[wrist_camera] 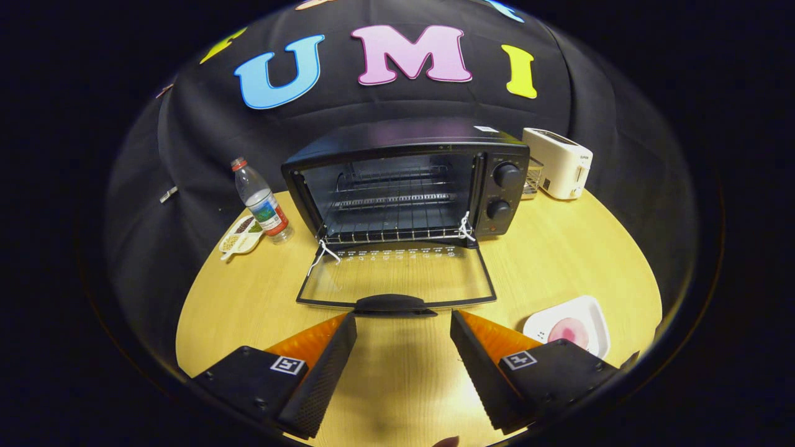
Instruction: Open the toaster oven, put the food inside, and close the toaster oven door.
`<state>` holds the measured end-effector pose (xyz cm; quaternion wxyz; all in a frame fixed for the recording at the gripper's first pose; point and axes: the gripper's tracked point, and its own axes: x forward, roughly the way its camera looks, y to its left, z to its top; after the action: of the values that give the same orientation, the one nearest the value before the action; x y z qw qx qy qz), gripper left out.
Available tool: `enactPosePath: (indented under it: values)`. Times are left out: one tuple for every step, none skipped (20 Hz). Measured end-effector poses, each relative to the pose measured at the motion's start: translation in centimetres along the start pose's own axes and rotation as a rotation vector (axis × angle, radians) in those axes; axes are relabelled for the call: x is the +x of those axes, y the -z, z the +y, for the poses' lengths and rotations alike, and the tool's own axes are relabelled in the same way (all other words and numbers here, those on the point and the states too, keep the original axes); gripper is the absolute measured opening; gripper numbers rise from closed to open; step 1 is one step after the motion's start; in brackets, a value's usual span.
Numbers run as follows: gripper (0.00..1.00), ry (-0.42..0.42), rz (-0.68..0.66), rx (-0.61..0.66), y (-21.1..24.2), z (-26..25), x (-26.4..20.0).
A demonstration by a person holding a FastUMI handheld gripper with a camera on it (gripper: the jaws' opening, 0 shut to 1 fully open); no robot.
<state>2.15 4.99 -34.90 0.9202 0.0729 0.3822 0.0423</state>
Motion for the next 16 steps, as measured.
enactPosePath:
  values:
    - [0.99, -0.006, 0.029, 0.008, -0.2, -0.9, -0.6]
    - [0.99, -0.018, 0.06, 0.017, -0.4, -1.6, -1.3]
    - [0.99, -0.035, 0.09, 0.025, -0.7, -2.3, -1.9]
    - [0.99, -0.046, 0.123, 0.029, -0.8, -3.2, -2.6]
    - [0.99, -0.054, 0.15, 0.032, -1.0, -4.4, -3.2]
    - [0.99, -0.059, 0.172, 0.034, -1.3, -5.6, -3.8]
    - [0.99, -0.061, 0.19, 0.033, -1.6, -6.8, -4.3]
    - [0.99, -0.059, 0.207, 0.024, -1.8, -8.3, -4.9]
    - [0.99, -0.05, 0.226, 0.011, -2.1, -10.0, -5.3]
    - [0.99, -0.04, 0.244, 0.0, -2.2, -11.8, -5.7]
    - [0.99, -0.029, 0.261, -0.003, -2.3, -13.5, -5.9]
    - [0.99, -0.016, 0.281, 0.0, -2.2, -15.4, -6.0]
    - [0.99, -0.001, 0.306, 0.009, -2.1, -17.3, -6.1]
    - [0.99, 0.018, 0.334, 0.022, -1.8, -19.2, -6.2]
    - [0.99, 0.035, 0.361, 0.034, -1.4, -21.0, -6.1]
    - [0.99, 0.048, 0.389, 0.042, -0.8, -22.8, -5.9]
